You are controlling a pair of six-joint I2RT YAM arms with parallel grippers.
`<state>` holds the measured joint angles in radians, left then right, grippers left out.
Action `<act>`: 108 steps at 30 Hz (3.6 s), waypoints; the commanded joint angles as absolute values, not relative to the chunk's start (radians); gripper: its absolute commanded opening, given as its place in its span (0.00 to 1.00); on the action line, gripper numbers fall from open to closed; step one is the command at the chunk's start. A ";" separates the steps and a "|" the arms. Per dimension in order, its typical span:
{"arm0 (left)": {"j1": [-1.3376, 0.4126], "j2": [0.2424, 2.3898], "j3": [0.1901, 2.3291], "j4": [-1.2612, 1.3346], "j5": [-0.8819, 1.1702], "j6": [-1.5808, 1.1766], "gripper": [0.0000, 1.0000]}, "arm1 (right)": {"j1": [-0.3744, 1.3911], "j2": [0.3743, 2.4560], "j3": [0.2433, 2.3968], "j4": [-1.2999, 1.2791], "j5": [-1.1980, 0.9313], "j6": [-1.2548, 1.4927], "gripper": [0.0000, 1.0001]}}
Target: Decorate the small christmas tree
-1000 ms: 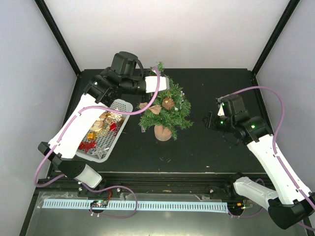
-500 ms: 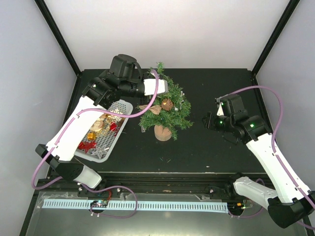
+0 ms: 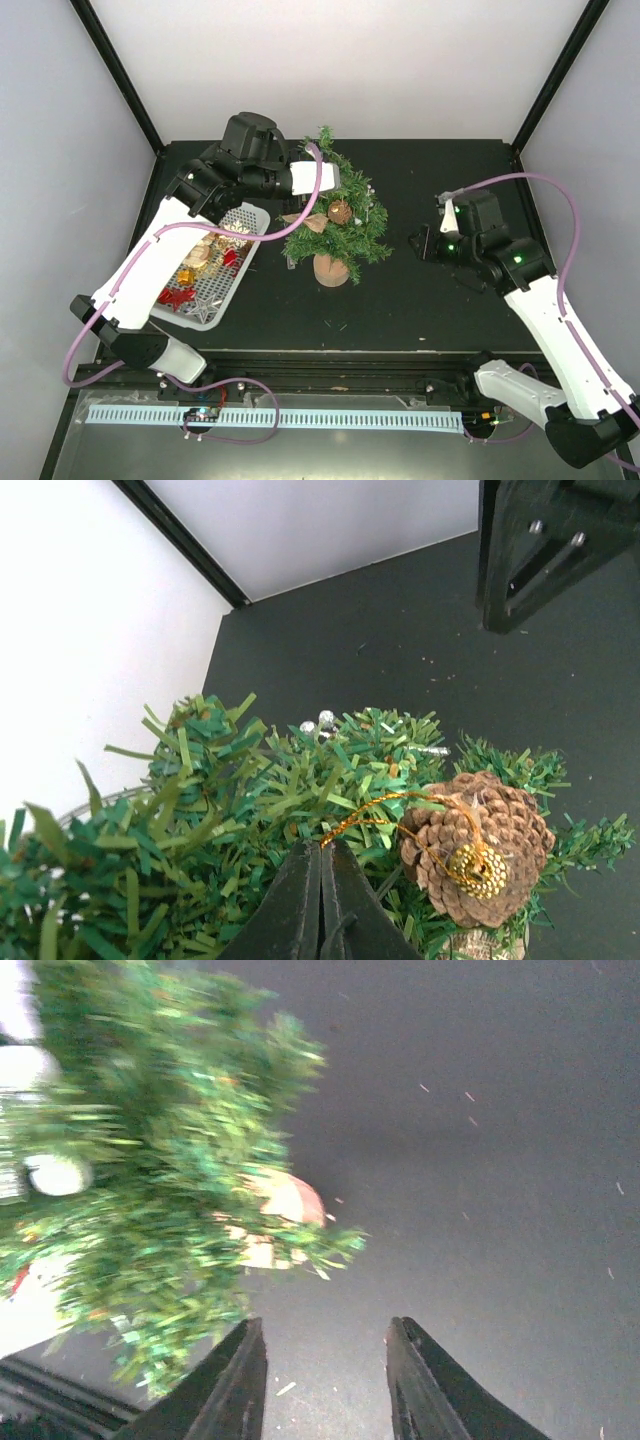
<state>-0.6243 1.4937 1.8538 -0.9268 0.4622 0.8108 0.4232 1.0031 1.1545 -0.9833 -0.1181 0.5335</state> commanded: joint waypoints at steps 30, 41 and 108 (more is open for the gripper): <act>-0.634 1.469 1.847 -0.914 0.388 0.819 0.02 | 0.696 1.228 1.542 -0.913 -0.632 0.213 0.12; -0.634 1.468 1.849 -0.916 0.393 0.813 0.02 | 0.697 1.270 1.508 -0.875 -0.509 0.216 0.09; -0.393 1.112 1.699 -1.095 0.570 0.598 0.76 | 0.695 1.110 1.820 -1.278 -0.081 0.284 1.00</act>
<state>-0.5095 1.1374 1.7065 -1.0481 0.4110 0.7319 0.6914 1.1183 1.7107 -1.1126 -0.1745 0.2737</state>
